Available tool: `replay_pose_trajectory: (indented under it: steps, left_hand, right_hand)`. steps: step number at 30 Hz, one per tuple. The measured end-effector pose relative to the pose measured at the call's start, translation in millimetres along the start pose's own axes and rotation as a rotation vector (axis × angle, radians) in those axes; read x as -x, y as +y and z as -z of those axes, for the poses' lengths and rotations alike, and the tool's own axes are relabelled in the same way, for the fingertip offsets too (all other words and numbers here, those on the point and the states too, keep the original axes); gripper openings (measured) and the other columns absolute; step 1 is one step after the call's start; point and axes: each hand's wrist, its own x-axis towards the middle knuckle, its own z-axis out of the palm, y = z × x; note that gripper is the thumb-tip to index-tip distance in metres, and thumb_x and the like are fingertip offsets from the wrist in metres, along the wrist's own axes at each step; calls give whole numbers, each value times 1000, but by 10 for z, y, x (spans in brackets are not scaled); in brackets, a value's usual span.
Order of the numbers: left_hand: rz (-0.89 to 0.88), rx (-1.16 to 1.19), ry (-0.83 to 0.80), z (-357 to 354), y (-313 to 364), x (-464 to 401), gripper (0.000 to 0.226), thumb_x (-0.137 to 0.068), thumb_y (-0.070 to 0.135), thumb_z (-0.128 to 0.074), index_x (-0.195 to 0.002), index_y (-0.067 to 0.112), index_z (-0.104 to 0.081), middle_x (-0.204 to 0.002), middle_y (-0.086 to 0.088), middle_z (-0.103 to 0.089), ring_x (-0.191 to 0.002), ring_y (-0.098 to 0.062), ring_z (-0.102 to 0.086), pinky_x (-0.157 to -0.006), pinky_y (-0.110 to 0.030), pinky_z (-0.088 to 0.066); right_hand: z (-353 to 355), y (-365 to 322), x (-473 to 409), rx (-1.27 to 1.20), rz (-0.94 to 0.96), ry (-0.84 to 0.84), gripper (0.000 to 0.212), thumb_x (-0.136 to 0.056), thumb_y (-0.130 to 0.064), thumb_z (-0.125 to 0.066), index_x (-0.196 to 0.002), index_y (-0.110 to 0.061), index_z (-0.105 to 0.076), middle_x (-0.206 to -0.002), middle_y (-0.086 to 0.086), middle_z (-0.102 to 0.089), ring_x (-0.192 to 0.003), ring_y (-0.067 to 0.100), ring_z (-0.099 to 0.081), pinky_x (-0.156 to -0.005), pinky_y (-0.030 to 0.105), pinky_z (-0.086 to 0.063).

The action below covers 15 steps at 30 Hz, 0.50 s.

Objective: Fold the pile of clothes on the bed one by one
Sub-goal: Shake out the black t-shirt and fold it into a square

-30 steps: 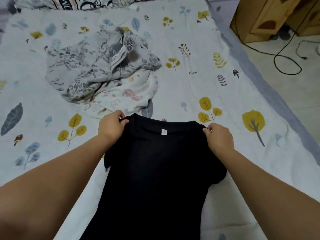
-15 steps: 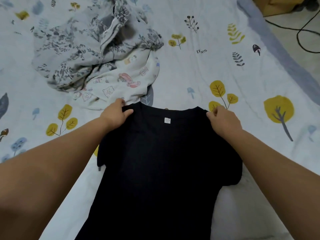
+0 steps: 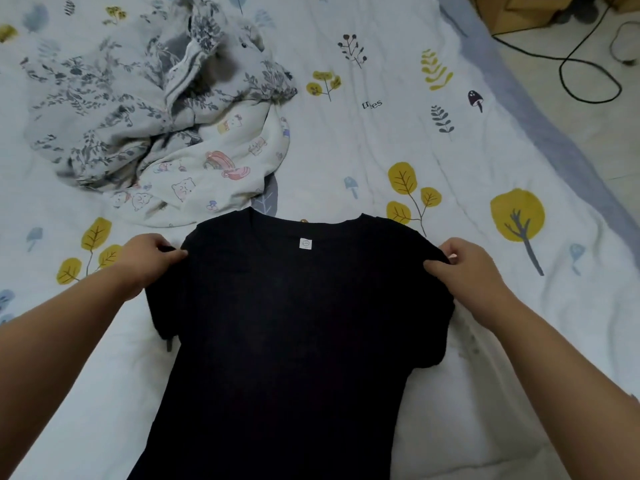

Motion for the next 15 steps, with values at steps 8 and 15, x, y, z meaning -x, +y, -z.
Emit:
replay_pose_trajectory:
  steps: [8, 15]
  left_hand:
    - [-20, -390, 314, 4, 28, 76, 38, -91, 24, -55, -113, -5, -47, -113, -31, -53, -102, -45, -51, -81, -48, -40]
    - [-964, -397, 169, -977, 868, 733, 56, -75, 19, -63, -127, 2, -51, -136, -24, -47, -120, -39, -51, -94, -54, -43]
  right_hand:
    - [-11, 121, 39, 576, -99, 221, 37, -91, -26, -51, -123, -8, -45, -118, 17, -50, -108, 35, -46, -81, 41, -39]
    - [-686, 286, 422, 879, 386, 69, 60, -89, -47, -27, -138, -14, -38, -145, 18, -38, -134, 33, -32, -102, 57, -31]
